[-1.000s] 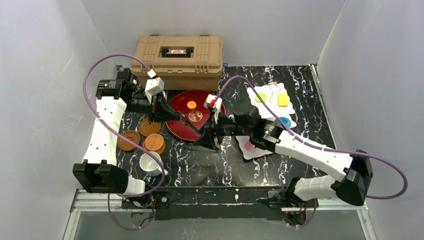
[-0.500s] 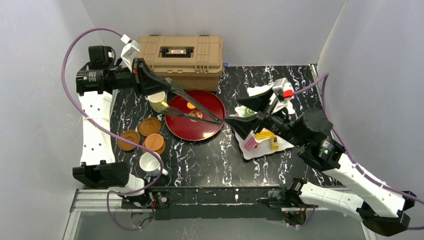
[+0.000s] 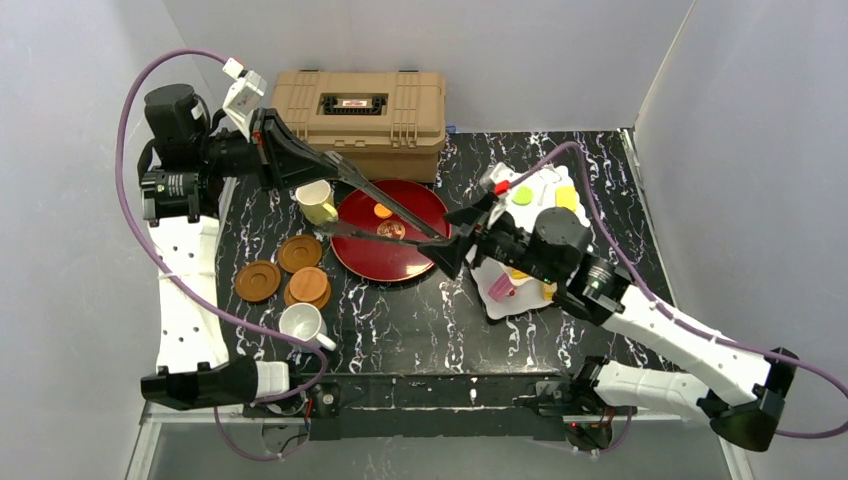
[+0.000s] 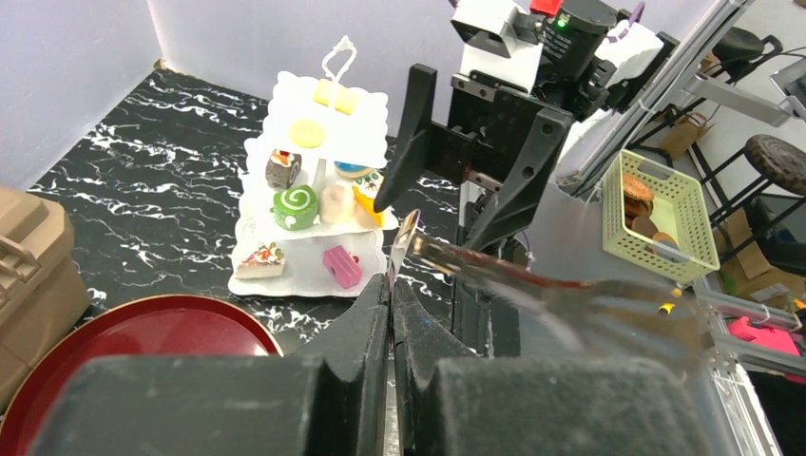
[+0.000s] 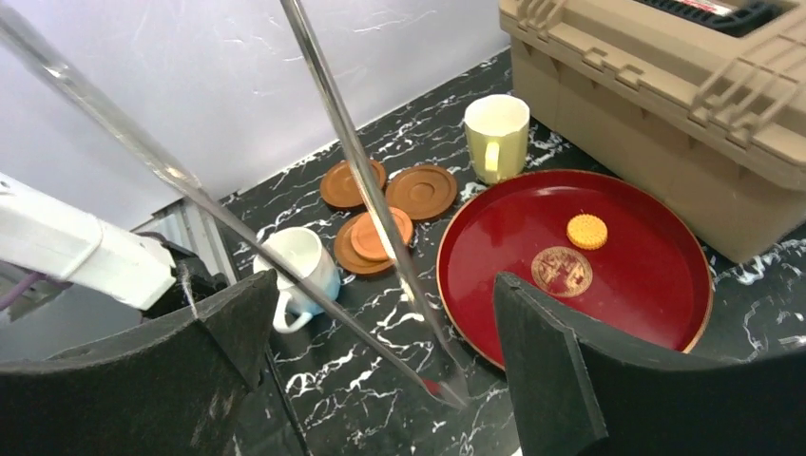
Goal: Serve the afternoon tea
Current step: Pick up the clamp from the center of the board.
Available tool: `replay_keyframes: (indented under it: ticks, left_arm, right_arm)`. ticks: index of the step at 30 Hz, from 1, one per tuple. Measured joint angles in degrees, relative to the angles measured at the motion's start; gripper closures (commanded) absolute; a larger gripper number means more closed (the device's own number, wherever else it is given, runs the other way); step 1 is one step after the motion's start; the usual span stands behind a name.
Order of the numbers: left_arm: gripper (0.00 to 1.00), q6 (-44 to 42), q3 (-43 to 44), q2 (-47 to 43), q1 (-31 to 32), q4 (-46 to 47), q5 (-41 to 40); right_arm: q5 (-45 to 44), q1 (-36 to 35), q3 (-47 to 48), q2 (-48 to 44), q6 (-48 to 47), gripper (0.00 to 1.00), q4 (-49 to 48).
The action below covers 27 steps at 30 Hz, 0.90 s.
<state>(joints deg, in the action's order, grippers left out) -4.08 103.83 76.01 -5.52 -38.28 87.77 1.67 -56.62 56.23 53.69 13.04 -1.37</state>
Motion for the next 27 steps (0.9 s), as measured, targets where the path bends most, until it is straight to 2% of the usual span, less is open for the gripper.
replay_keyframes:
  ticks: [6, 9, 12, 17, 22, 27]
  left_arm:
    - [1.00, 6.4, -4.4, -3.0, -0.1, 8.4, 0.1]
    - [1.00, 8.6, -5.6, -3.3, 0.0, 11.0, 0.1]
    - [1.00, 9.7, -6.4, -3.4, 0.0, 12.0, 0.3]
    - [1.00, 10.6, -7.4, -3.5, 0.0, 12.8, 0.4]
    - [1.00, 10.9, -7.8, -3.6, 0.0, 13.0, 0.4]
    - [1.00, 11.2, -7.8, -3.7, 0.0, 13.0, 0.4]
  right_arm:
    - [4.8, 0.8, 7.4, 6.8, -1.2, 0.21, 0.1]
    - [8.4, 2.5, 9.7, 7.2, -0.9, 0.22, -0.2]
    - [11.9, 4.5, 10.8, 7.6, 0.1, 0.22, -1.0]
    - [17.5, 6.8, 10.8, 8.7, 1.5, 0.31, -1.9]
    - [21.3, 7.5, 11.3, 11.5, 2.1, 0.35, -1.7]
    - [23.5, 7.5, 11.5, 14.6, 2.4, 0.42, -1.5]
